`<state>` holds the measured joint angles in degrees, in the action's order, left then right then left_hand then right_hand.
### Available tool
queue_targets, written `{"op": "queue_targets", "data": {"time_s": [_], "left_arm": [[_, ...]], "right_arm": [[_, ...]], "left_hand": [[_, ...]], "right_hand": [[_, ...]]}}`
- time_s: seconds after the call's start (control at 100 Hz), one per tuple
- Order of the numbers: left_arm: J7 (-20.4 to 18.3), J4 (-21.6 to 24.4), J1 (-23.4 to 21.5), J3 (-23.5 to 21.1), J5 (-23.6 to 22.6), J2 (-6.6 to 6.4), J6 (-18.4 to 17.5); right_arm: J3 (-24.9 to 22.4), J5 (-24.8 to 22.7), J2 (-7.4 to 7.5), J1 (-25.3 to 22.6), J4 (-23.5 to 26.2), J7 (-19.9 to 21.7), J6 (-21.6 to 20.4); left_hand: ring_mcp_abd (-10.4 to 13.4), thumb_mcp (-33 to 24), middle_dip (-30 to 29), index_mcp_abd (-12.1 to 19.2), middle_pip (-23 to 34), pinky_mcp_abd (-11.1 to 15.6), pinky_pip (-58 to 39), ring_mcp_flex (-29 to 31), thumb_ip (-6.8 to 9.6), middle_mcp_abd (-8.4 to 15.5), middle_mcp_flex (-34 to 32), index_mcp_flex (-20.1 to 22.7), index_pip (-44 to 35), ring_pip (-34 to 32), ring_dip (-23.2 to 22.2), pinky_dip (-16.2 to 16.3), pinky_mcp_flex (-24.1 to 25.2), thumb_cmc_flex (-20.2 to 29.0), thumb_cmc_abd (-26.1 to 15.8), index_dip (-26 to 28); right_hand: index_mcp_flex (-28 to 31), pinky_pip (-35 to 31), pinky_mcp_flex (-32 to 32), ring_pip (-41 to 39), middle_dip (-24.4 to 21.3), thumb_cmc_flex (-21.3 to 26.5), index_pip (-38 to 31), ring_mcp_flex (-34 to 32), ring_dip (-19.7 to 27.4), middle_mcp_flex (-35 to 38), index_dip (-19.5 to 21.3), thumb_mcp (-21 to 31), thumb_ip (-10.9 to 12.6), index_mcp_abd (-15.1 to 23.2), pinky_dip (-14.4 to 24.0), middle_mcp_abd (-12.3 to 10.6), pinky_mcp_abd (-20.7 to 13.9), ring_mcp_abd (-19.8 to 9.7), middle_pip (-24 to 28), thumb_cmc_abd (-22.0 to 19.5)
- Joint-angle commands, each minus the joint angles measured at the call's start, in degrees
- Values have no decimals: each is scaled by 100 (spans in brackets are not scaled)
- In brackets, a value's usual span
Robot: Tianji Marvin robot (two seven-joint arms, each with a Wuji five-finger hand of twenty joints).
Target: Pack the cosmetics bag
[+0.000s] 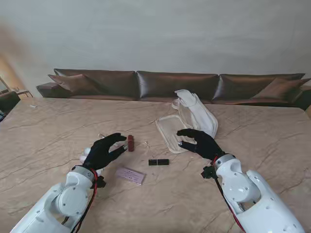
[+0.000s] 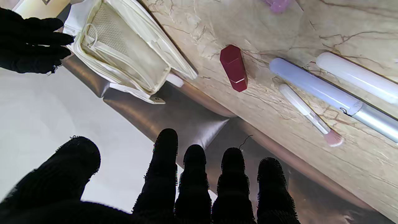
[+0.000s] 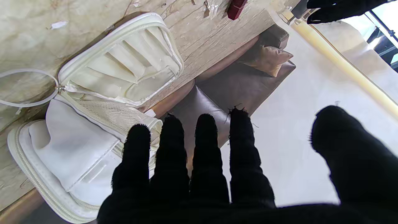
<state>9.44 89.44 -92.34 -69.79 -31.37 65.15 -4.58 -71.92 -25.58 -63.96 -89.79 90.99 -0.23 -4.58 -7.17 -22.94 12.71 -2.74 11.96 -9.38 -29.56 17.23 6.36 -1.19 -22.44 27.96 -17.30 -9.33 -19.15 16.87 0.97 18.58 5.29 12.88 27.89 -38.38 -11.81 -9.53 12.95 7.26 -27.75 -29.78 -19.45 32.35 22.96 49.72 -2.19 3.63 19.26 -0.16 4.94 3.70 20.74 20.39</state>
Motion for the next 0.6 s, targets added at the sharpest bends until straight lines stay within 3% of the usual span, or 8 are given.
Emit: {"op": "queue_targets", "data": {"time_s": [0.0, 0.59], "left_arm": [[-23, -12, -2, 18, 9, 16, -5], [-76, -76, -9, -22, 23, 2, -70]], "right_arm": [[6, 10, -35, 9, 7, -24, -18], [-82, -141, -45, 40, 161, -113, 176]], "left_hand": [[156, 93, -35, 65, -35, -2, 56, -87, 181, 25, 102, 41, 73, 30, 42, -57, 99, -65, -243, 48], [160, 109, 3, 78, -56, -95, 30, -83, 198, 25, 84, 41, 61, 69, 17, 33, 95, -14, -225, 100]], "right_hand": [[-85, -46, 32, -46, 10, -197, 32, 6, 12, -74, -83, -110, 114, 40, -58, 9, -38, -180, -50, -106], [-75, -83, 32, -36, 10, -176, 38, -4, 14, -45, -84, -78, 114, 19, -119, 26, -88, -163, -55, -64]]}}
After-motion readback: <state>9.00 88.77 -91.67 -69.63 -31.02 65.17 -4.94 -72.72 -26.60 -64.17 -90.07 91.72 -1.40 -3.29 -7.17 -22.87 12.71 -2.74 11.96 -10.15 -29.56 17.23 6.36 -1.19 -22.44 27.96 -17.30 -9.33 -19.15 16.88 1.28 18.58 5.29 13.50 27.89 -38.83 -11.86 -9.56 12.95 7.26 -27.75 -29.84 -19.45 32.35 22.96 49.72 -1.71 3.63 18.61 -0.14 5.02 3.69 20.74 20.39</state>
